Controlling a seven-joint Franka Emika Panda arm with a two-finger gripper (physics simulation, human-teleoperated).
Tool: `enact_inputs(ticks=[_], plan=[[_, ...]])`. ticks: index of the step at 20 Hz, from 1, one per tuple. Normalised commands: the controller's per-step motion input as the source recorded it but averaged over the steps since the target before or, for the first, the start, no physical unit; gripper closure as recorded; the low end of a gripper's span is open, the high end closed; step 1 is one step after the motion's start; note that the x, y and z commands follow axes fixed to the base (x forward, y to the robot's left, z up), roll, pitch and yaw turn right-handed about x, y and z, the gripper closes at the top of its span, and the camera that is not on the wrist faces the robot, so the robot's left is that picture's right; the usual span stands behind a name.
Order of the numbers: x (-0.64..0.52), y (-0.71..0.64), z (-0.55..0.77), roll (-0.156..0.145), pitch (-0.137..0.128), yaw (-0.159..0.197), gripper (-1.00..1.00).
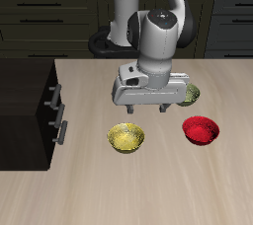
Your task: Place the yellow bowl on top of the wooden cabinet
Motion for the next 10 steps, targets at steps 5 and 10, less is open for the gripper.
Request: enact_inputs(ticks=[5,10], plan=[[0.06,-0.01,-0.14,-0.007,0.015,-0.006,-1.0],[0.0,0.0,-0.13,-0.004,0.018,-0.002,-1.0]])
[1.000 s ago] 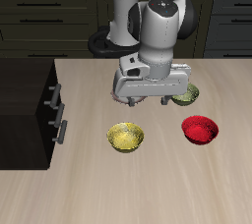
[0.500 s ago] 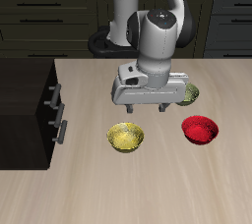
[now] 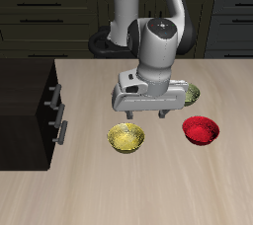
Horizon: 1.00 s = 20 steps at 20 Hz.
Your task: Place the yellow bowl on top of the wooden cabinet
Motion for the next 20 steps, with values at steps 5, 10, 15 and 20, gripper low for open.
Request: enact_inputs(ticks=[5,10,15,20], plan=[[0.01,-0.05,-0.21,-0.005,0.027,0.007,-1.0],[0.02,-0.01,-0.17,0.002,0.023,-0.002,-1.0],[0.0,0.02,-0.1,0.003,-0.002,0.012,-1.0],[0.02,0.0,-0.19,-0.004,0.011,0.009,-1.0]])
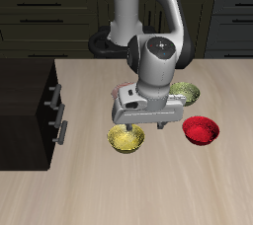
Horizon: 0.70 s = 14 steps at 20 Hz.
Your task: Place the yellow bowl on top of the wooden cabinet
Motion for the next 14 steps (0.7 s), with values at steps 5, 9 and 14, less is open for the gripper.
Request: enact_inputs(ticks=[5,9,14], plan=[[0.05,-0.01,-0.07,-0.005,0.007,-0.002,-1.0],[0.01,-0.07,-0.37,-0.011,0.055,-0.018,-1.0],[0.05,-0.03,-0.11,-0.008,0.018,-0.011,-1.0]])
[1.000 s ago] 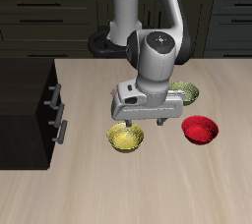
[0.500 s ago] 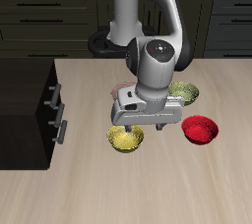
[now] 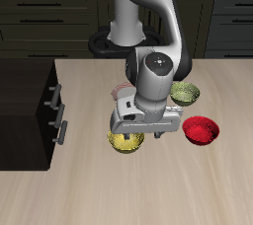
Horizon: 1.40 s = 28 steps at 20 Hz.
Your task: Place the yellow bowl on top of the wooden cabinet
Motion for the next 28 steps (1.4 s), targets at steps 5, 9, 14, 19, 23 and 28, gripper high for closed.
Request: enact_inputs(ticks=[5,9,14,19,23,28], plan=[[0.04,-0.06,-0.08,-0.011,0.015,-0.011,-1.0],[-0.01,-0.04,-0.06,-0.003,0.01,-0.017,-1.0],[0.01,-0.03,0.02,0.022,-0.008,-0.032,1.0],[-0.01,-0.01,-0.01,0.009,0.006,-0.008,1.0],[-0.02,-0.03,0.02,0.005,-0.001,-0.001,1.0],[-0.02,-0.01,0.02,-0.001,-0.002,0.002,1.0]])
